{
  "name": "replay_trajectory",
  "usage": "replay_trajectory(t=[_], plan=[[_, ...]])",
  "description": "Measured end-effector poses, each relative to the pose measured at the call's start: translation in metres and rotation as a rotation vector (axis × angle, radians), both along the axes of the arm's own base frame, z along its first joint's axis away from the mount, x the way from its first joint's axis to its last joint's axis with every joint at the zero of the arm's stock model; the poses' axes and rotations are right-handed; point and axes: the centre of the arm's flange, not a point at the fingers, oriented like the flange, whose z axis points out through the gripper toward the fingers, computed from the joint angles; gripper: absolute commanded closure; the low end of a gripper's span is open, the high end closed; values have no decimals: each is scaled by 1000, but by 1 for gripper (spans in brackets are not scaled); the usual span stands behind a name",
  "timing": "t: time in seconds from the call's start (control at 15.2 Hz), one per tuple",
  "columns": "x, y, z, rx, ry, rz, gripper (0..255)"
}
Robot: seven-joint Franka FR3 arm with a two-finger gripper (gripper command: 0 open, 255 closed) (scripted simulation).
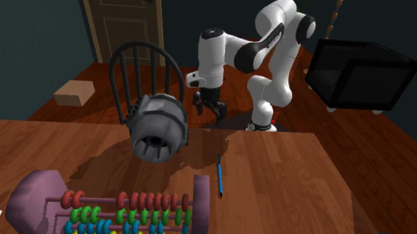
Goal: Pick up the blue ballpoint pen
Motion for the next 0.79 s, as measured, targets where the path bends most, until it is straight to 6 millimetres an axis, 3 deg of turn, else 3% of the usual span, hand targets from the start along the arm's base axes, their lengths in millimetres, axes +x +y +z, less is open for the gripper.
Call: replay_trajectory(t=[0.4, 0.79], plan=[[44, 58, -5, 32, -31, 204, 0], [73, 125, -9, 65, -61, 408, 0]])
